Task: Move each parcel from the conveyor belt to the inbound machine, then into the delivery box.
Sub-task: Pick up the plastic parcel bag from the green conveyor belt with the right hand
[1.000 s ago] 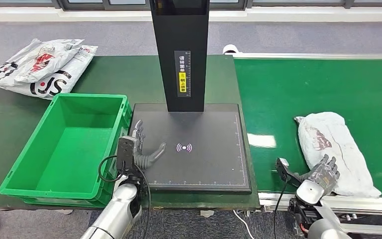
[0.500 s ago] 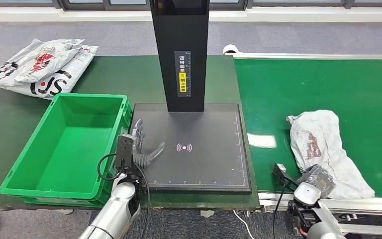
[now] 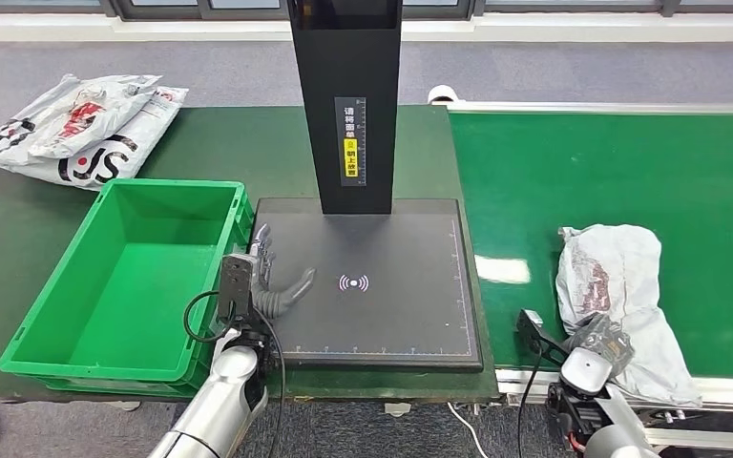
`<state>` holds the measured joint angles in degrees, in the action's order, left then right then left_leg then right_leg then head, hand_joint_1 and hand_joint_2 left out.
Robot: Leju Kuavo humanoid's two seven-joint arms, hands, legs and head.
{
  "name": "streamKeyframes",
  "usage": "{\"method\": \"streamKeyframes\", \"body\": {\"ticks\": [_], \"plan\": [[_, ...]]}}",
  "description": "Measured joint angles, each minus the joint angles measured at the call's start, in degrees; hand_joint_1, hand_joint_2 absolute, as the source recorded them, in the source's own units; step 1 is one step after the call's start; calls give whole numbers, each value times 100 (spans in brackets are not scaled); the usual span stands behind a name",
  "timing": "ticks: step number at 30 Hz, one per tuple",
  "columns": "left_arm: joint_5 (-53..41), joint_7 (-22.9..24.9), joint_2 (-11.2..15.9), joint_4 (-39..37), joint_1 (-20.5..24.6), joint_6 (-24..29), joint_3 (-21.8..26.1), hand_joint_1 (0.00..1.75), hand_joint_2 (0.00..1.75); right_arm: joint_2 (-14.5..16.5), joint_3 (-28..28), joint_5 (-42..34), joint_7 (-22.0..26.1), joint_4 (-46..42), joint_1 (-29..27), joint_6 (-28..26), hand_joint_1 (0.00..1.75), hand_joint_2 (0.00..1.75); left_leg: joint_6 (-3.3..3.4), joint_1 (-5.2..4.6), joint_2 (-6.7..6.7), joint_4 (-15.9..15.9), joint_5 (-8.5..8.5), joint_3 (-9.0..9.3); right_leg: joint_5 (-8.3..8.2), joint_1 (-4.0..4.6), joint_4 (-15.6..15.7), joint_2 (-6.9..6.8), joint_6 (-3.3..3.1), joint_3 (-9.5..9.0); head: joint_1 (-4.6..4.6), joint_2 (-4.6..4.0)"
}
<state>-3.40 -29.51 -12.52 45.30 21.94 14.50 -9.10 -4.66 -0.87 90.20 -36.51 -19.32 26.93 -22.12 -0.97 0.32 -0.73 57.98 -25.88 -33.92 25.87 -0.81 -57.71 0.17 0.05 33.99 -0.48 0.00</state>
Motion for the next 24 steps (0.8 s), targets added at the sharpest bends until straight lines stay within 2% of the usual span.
{"method": "streamKeyframes", "body": {"ticks": [3,5,8,10,15,17,20,24], "plan": [[-2,0,-3,12,-1,8,13,0,175,11,0,0,33,-12,0,-69,175,175,0,0,0,0,0,-1,0,-1,0,0,0,-1,0,-1],[-9,-5,-3,17,-5,44,30,0,175,30,-7,-7,226,-20,13,-349,175,175,0,0,0,0,0,-4,0,-1,0,0,0,-1,0,-1],[-34,-46,-8,28,-29,147,107,0,175,110,-70,-87,831,-66,127,-1093,175,175,0,0,5,0,0,-4,-2,0,-1,4,1,2,0,-1],[-104,-85,-16,37,-59,230,162,0,175,220,-124,-250,1396,-239,221,-1519,175,175,-2,0,10,0,2,-2,-3,2,-1,9,1,3,0,-1],[-495,-99,-39,63,-90,410,261,0,175,828,-329,-1005,3242,-1760,98,-1813,175,175,-7,4,9,-1,5,-2,-4,17,-2,10,-2,8,0,-1],[-616,-79,-52,94,-76,443,285,0,175,1127,-359,-1258,3738,-2451,-36,-1822,175,175,-8,7,6,-1,5,-2,-2,22,-2,8,-5,9,-1,0],[-748,-17,-62,176,-39,481,309,0,175,1501,-318,-1516,4056,-3282,-258,-1822,175,175,-9,12,0,-2,5,-5,1,24,-2,2,-7,9,-1,0],[-851,55,-74,266,16,519,311,0,175,1767,-118,-1820,4281,-3868,-389,-1818,175,175,-9,20,8,-2,4,-6,0,18,-2,8,-7,10,0,0]]}}
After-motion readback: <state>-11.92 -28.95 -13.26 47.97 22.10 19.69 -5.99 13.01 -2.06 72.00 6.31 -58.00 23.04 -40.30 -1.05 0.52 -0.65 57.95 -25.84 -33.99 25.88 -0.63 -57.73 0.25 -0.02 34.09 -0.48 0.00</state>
